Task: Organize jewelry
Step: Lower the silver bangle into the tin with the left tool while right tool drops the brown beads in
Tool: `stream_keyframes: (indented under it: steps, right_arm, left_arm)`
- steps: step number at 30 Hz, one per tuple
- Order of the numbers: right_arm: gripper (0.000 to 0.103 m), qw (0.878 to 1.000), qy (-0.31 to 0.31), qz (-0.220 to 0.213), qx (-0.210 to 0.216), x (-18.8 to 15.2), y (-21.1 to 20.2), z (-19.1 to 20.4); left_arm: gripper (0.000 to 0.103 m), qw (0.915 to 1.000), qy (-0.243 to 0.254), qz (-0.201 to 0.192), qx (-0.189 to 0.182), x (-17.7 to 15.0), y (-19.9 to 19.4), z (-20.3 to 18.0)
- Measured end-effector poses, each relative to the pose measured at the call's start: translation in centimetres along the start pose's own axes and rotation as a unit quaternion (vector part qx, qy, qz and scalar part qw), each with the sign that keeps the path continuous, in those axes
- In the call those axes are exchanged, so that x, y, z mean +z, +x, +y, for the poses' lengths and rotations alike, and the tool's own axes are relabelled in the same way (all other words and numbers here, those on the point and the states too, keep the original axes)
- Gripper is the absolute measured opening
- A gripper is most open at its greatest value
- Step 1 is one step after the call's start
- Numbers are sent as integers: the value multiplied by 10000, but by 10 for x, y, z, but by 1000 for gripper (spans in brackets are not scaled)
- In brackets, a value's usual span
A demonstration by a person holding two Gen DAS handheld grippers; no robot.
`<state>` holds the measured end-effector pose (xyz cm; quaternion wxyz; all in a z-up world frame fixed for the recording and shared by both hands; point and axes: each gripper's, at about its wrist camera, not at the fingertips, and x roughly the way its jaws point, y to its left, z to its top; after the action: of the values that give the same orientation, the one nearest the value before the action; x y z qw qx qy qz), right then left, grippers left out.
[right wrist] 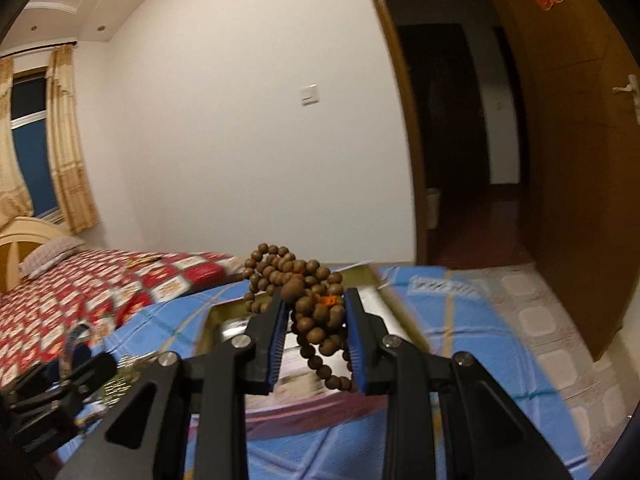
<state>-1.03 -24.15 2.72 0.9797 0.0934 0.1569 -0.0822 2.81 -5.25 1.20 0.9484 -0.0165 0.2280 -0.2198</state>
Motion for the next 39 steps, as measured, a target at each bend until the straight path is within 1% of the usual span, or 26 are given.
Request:
stream_keyframes:
  steps: [2,4,8,11,13,16,19,20,21,22,23,24,25,26,28,30,32,34,37,39]
  right_arm:
    - [31,9999,-2,21,-103,2,8,-10]
    - [31,9998,9,150,-150,3,19,-18]
    - [31,9987,103,487,-72,0,35,-24]
    - [31,9977,-54,678,-77,-4,44,-20]
    - [31,9967,-47,815,-19,-7,48,-20]
    - [31,9953,-7,964,42,-8,51,-22]
    - [32,9947,54,1025,84,-10,54,-25]
    - [35,9942,72,1067,114,-10,56,-25]
    - [35,9938,92,1105,126,-11,57,-26]
    - [36,9935,107,1124,112,-10,59,-25]
    - [46,9935,126,1127,111,-10,59,-25]
    - [61,9937,144,1105,101,-10,58,-25]
    - [67,9944,171,1037,79,-10,56,-26]
    - [73,9957,199,902,64,-8,51,-26]
    - [75,9982,192,559,-64,-4,39,-27]
    - [85,9989,192,260,-338,-1,30,-29]
    - [88,9975,301,-1,-639,1,22,-35]
    - [88,9954,500,-101,-808,3,19,-45]
    - [88,9918,909,-11,-893,4,22,-62]
    - [88,9902,1050,40,-915,2,23,-67]
  left_arm:
    - [64,9998,152,85,-74,4,14,-16]
    - [64,9994,240,180,-149,8,30,-30]
    - [64,9982,343,475,-117,8,61,-49]
    - [64,9965,378,739,-102,4,78,-55]
    - [64,9950,432,890,-107,3,86,-57]
    - [64,9948,374,942,-124,4,92,-55]
    - [64,9928,325,1149,-92,3,101,-52]
    - [64,9923,321,1188,-97,3,103,-52]
    - [65,9923,330,1190,-87,3,104,-53]
    - [67,9924,354,1173,-75,4,103,-53]
    - [69,9926,355,1156,-78,3,100,-56]
    - [73,9932,345,1112,-66,3,98,-56]
    - [76,9942,316,1024,-44,4,95,-55]
    - [76,9957,263,893,-29,4,90,-53]
    - [77,9978,168,635,-19,5,77,-49]
    - [78,9987,182,455,119,5,67,-45]
    - [78,9984,254,244,438,4,53,-40]
    - [78,9970,213,45,749,2,38,-30]
    - [78,9958,-71,-7,917,-2,21,-11]
    - [78,9946,-213,56,1016,-7,15,-2]
